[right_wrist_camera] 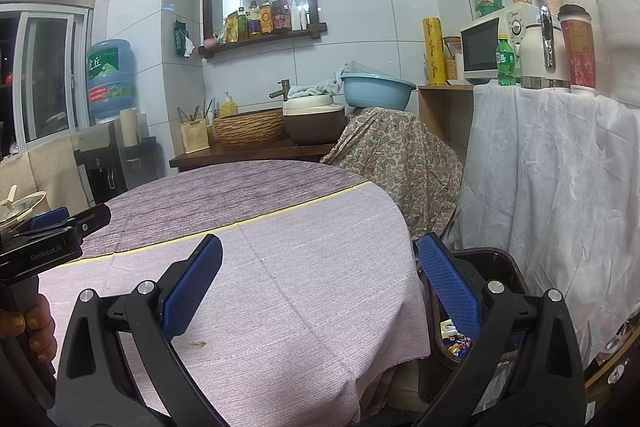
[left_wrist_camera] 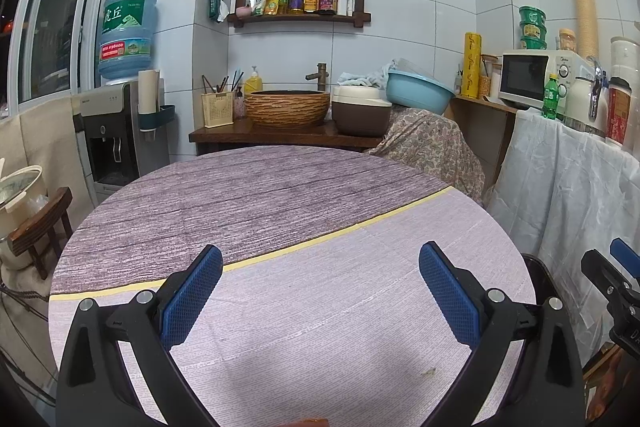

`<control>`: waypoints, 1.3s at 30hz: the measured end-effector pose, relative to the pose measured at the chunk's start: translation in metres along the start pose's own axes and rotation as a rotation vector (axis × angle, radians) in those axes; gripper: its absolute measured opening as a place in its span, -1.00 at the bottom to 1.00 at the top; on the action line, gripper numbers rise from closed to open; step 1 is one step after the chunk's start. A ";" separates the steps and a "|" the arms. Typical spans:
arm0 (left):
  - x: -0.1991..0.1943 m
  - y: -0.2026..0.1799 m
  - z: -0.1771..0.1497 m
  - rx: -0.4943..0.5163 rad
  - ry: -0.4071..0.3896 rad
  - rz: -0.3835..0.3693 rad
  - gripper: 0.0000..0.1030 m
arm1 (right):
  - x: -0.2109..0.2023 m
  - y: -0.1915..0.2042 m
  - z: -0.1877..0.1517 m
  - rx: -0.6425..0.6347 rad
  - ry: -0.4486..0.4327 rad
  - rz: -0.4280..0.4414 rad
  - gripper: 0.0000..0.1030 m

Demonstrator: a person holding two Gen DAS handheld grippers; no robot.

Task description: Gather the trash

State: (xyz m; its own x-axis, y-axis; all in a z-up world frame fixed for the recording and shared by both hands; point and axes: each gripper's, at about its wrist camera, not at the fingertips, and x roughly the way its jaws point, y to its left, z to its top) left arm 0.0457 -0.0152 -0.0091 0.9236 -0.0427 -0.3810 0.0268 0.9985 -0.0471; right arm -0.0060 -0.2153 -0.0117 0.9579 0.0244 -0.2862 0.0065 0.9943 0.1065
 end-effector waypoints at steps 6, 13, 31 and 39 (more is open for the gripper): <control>0.000 0.000 0.000 0.002 0.000 -0.001 0.89 | 0.000 0.000 0.000 0.000 -0.001 -0.001 0.89; 0.000 0.000 0.000 0.001 0.001 -0.001 0.89 | 0.000 0.000 0.000 0.000 0.000 0.000 0.89; 0.001 0.001 -0.001 0.000 0.002 -0.008 0.89 | 0.000 0.001 0.000 0.000 0.001 0.000 0.89; 0.002 -0.001 -0.002 0.006 0.006 -0.004 0.89 | 0.002 0.003 -0.003 0.004 0.001 0.001 0.89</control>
State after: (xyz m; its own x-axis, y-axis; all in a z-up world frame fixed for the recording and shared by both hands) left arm 0.0465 -0.0159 -0.0117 0.9213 -0.0466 -0.3860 0.0325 0.9985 -0.0430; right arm -0.0051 -0.2124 -0.0150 0.9575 0.0259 -0.2873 0.0065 0.9938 0.1111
